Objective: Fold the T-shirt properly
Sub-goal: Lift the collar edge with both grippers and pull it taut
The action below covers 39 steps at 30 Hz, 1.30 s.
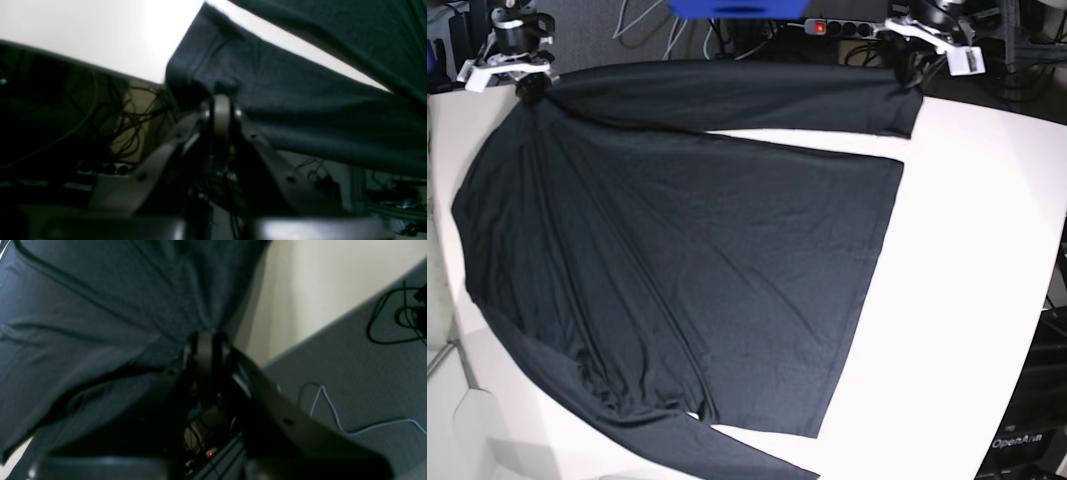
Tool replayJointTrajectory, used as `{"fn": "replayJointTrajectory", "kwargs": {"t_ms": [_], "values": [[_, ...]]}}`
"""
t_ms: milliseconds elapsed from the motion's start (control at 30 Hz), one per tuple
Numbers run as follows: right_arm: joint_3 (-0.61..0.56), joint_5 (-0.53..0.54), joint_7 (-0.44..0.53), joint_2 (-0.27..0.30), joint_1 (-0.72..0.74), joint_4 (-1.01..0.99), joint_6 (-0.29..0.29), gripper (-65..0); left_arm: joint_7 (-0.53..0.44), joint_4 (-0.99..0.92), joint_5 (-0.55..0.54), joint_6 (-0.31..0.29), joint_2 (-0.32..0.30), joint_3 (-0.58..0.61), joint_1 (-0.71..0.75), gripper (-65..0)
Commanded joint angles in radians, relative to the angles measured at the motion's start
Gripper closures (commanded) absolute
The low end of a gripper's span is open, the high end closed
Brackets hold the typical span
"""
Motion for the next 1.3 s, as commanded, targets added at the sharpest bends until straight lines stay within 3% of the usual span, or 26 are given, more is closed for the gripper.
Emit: {"fn": "replayJointTrajectory", "kwargs": {"t_ms": [0, 367, 967, 1267], "values": [[0.010, 0.007, 0.017, 0.008, -0.022, 0.015, 0.010, 0.0, -0.024, 0.020, -0.021, -0.004, -0.006, -0.016, 0.013, 0.0], [0.010, 0.007, 0.019, -0.012, -0.016, 0.084, 0.013, 0.0, -0.029, 0.054, -0.022, -0.004, -0.006, -0.060, -0.006, 0.0], [0.002, 0.001, 0.007, -0.012, 0.162, 0.095, 0.010, 0.0, -0.021, 0.183, -0.021, -0.004, -0.006, -0.054, -0.228, 0.0], [0.002, 0.001, 0.007, -0.007, 0.246, 0.026, 0.008, 0.0, -0.021, 0.131, -0.009, 0.007, -0.006, 0.042, -0.365, 0.0]]}}
